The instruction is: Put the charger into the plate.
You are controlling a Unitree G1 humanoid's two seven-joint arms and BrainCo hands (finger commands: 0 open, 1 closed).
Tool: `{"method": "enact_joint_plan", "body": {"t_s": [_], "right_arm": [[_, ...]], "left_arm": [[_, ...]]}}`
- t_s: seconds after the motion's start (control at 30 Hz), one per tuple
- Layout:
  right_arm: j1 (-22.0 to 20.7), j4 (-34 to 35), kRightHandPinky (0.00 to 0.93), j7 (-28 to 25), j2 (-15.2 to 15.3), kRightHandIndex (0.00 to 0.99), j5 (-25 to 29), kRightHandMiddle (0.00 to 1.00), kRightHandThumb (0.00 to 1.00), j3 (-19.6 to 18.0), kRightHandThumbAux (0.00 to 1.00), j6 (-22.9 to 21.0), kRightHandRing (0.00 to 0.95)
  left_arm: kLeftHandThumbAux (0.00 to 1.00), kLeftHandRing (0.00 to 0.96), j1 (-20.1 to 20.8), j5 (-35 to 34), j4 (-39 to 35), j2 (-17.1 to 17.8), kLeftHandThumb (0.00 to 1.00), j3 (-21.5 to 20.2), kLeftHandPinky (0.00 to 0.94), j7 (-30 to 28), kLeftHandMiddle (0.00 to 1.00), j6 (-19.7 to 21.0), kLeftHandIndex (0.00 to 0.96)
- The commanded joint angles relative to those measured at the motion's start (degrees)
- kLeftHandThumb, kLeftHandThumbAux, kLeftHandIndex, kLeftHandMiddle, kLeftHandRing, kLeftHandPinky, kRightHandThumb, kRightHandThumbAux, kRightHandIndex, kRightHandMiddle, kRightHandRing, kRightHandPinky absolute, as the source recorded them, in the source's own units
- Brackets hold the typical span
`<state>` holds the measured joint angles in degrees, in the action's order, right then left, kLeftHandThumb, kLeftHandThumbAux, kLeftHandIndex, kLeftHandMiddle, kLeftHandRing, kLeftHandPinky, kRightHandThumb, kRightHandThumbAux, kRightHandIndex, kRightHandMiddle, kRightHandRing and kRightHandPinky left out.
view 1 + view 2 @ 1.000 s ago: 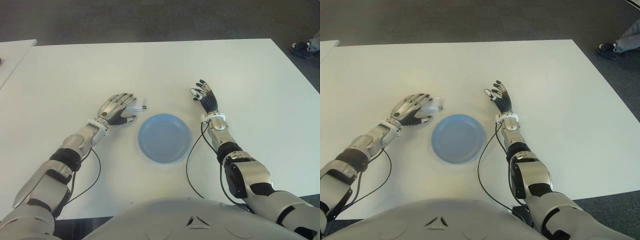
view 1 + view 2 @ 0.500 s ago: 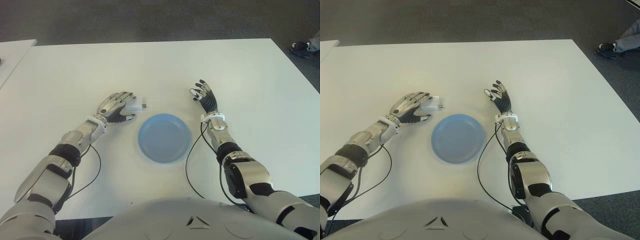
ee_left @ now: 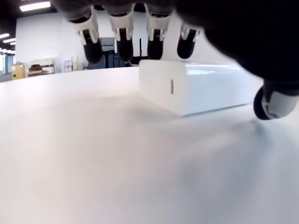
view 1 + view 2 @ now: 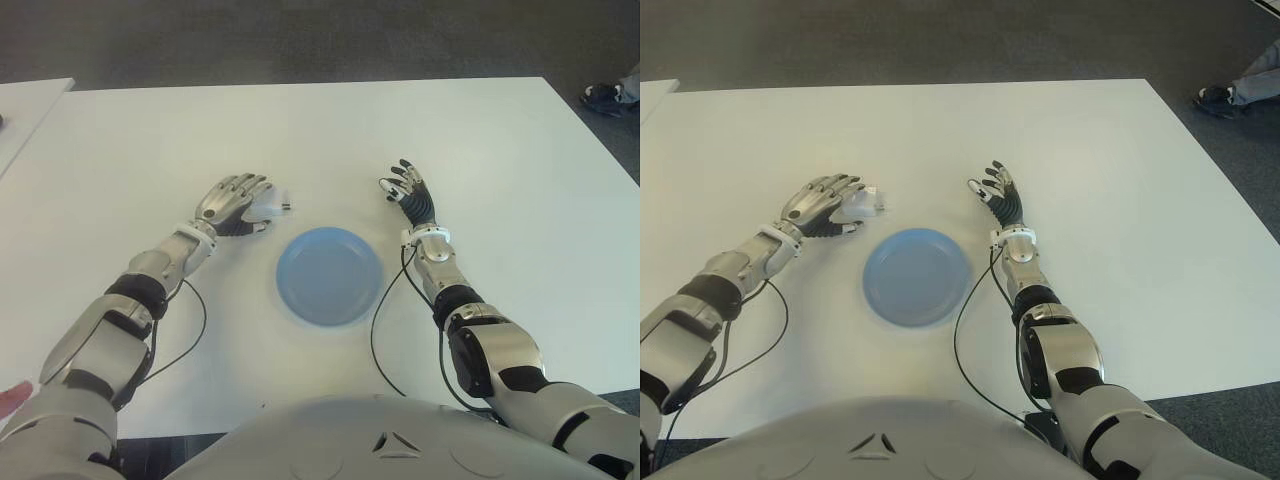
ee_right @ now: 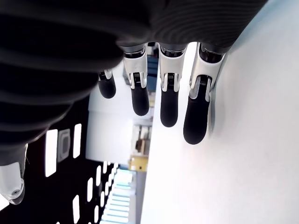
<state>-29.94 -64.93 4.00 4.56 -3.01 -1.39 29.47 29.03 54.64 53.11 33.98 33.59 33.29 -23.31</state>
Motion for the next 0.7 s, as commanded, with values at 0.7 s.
{"method": "enact_joint_plan", "body": {"t_s": [0.7], "right_arm": [[5.7,-4.3,0.169,-0.1,-1.9,0.0,-1.0,0.173,0.1,0.5,0.542,-3.3,0.235]], "left_arm": [[0.269,0.0,4.7,2.4,7.2,-3.0,0.15,4.6,0.0,6.0,0.0,2.8,0.0]]}}
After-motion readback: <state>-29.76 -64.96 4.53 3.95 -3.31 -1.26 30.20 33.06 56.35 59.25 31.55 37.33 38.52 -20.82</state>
